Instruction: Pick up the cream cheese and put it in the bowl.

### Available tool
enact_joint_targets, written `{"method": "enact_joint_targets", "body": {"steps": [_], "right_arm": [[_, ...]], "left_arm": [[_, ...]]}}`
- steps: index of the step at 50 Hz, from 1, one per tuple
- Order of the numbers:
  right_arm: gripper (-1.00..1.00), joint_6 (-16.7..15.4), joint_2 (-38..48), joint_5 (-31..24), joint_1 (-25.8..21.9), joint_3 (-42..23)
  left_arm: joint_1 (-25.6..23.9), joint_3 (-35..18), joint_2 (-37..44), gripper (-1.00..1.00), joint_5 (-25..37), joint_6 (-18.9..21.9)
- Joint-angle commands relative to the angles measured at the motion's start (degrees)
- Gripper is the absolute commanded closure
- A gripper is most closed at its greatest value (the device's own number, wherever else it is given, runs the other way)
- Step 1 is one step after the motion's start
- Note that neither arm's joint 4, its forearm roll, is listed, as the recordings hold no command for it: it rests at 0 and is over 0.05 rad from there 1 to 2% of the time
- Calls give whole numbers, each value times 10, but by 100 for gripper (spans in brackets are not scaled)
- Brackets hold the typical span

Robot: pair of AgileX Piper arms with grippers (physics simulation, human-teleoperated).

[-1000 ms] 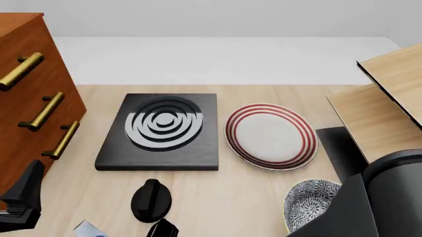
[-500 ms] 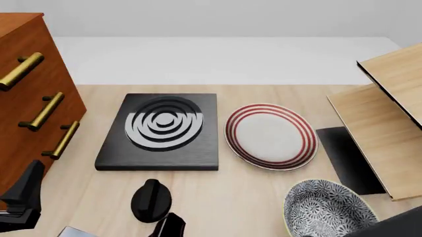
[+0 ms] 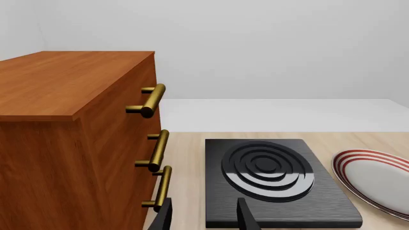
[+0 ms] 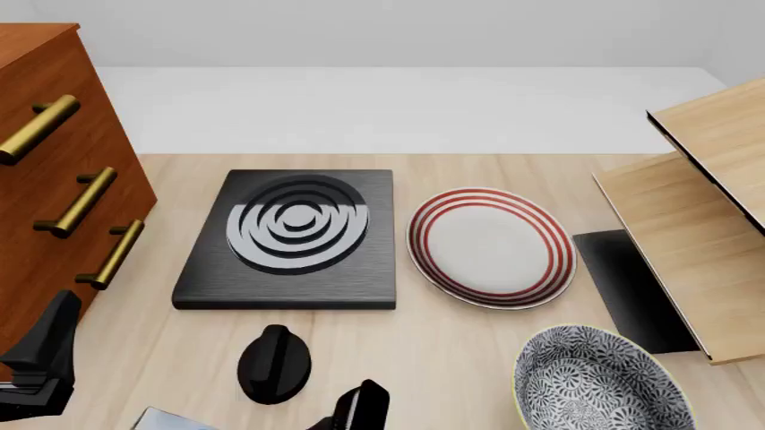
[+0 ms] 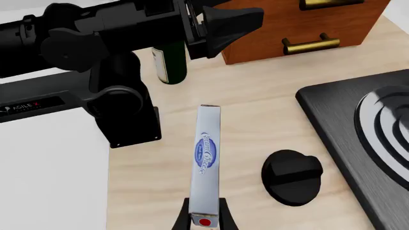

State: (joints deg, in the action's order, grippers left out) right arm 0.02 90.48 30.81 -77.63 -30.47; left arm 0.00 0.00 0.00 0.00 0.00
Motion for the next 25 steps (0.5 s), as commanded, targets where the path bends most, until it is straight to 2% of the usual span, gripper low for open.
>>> {"method": "enact_joint_targets", "body": {"steps": [1, 15, 22, 23, 25], "right_arm": [[100, -5, -86, -41, 10, 34], [100, -13, -227, -133, 60, 95], [100, -23, -347, -235, 106, 120], [100, -32, -380, -265, 124, 126], [100, -36, -409, -298, 131, 124]], "left_arm": [[0, 0, 0, -100, 0, 0], [0, 0, 0, -100, 0, 0], [0, 0, 0, -100, 0, 0], [0, 0, 0, -100, 0, 0], [0, 0, 0, -100, 0, 0]]}}
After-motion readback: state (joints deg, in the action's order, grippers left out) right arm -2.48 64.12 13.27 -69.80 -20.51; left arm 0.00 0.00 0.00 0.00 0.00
